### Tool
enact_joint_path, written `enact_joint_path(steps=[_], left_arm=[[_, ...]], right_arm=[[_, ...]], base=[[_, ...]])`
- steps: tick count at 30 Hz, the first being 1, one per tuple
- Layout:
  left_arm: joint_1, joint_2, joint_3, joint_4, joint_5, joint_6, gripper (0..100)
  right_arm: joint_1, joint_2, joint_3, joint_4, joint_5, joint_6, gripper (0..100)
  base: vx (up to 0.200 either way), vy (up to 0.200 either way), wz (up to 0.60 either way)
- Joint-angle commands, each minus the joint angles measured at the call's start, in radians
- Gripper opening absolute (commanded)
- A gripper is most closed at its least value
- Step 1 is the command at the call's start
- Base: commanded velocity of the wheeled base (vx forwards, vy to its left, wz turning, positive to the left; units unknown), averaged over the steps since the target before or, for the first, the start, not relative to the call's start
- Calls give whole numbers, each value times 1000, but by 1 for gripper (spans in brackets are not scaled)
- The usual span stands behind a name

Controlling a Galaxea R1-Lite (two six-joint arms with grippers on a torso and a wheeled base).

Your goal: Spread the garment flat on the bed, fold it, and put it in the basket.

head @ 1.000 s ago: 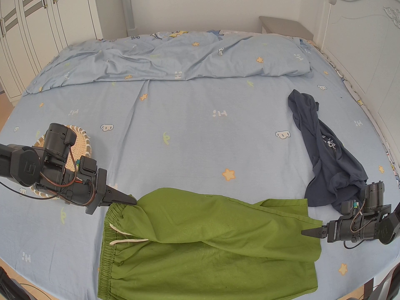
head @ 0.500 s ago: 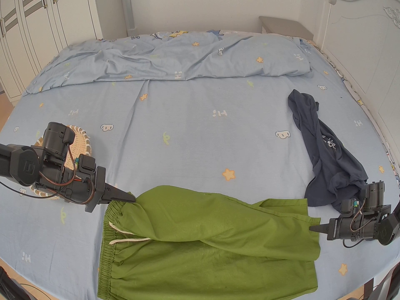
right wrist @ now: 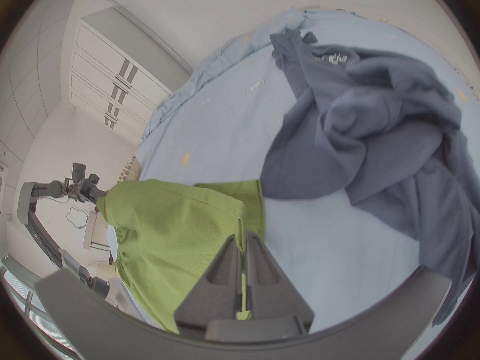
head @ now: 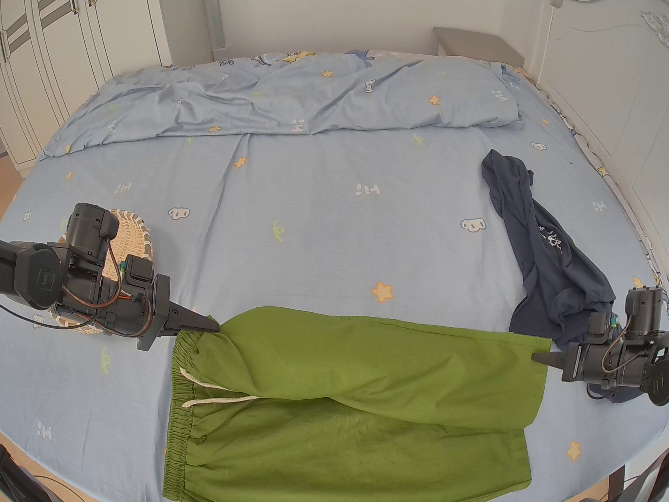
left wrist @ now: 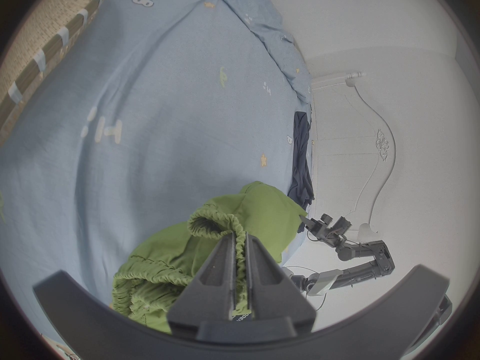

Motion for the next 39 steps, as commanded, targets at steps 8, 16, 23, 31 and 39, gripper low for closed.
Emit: enact_joint_path(steps=[8,16,23,31,39], left_arm=[[63,-3,35,-154,5,-3,0],[95,-1,142,-424,8,-5,0],[123,31,231,-642,10,-8,0],[143,99,285,-823,26,-6,0],[129,182,303,-998,146,-11,0]], right_arm=[[58,-233,-404,439,-18,31,0],[106,-166,-631,545,-18,31,0],[127,-37,-763,545,-24,29,0],[153,132,-943,545,-25,25,0],[155,247,-1065,542,-25,23,0]], base=[[0,0,0],[0,0,0],[0,0,0],[0,0,0],[0,0,0]])
